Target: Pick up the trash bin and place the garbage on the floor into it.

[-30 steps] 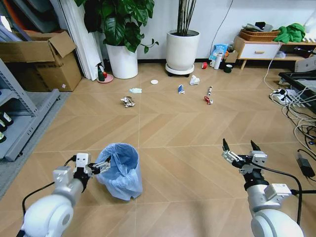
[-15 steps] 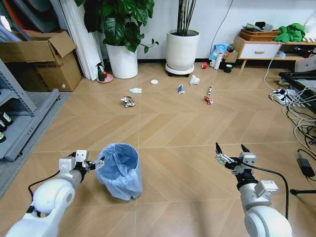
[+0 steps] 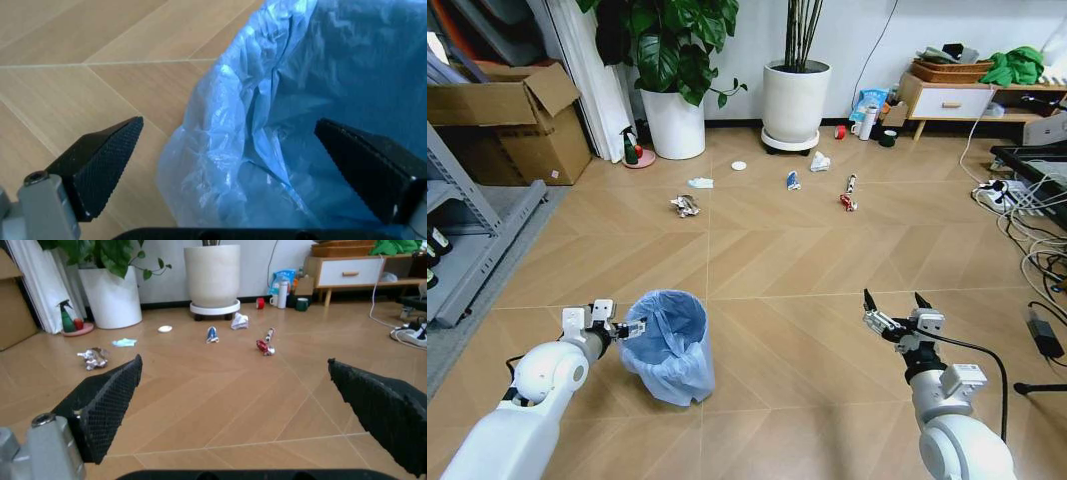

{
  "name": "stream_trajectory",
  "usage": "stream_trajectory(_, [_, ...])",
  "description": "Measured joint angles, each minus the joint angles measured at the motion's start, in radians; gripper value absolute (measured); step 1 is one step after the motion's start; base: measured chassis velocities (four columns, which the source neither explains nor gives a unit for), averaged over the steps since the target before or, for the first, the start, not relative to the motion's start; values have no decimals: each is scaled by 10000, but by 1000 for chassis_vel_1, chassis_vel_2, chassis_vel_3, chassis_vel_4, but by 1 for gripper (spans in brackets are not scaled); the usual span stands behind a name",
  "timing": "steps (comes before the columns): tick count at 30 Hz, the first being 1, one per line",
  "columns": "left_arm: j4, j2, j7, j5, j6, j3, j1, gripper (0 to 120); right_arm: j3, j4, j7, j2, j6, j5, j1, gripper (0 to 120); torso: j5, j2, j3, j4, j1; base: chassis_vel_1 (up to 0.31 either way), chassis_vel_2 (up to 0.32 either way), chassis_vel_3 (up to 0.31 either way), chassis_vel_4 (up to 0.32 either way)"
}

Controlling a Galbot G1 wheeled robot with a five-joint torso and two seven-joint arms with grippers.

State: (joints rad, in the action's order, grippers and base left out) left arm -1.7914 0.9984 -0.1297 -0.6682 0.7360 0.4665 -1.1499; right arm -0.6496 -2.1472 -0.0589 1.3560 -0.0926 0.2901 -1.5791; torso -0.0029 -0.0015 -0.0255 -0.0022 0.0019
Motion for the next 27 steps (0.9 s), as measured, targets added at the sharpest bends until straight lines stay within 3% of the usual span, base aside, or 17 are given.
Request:
stream_trajectory(10, [1147, 65, -8, -181, 23, -514, 729, 100, 159, 157, 37, 222, 234, -164, -12, 100, -2, 0, 0, -1, 0, 0, 0, 0, 0])
stream_trajectory(18, [1514, 81, 31, -141, 8, -710, 898, 99, 155, 180, 32, 254, 324, -227, -13, 100, -2, 0, 0, -1, 0, 0, 0, 0, 0])
stream_trajectory(22, [1547, 26, 233, 43, 5, -739, 920, 89, 148, 181, 29, 288, 327, -243, -28, 100, -1, 0, 1, -1, 0, 0, 0, 0, 0])
stream_trajectory(27, [1586, -17, 490, 122, 0, -738, 944, 66, 158, 160, 28, 340, 328, -267, -52, 100, -2, 0, 1, -1, 0, 0, 0, 0, 0])
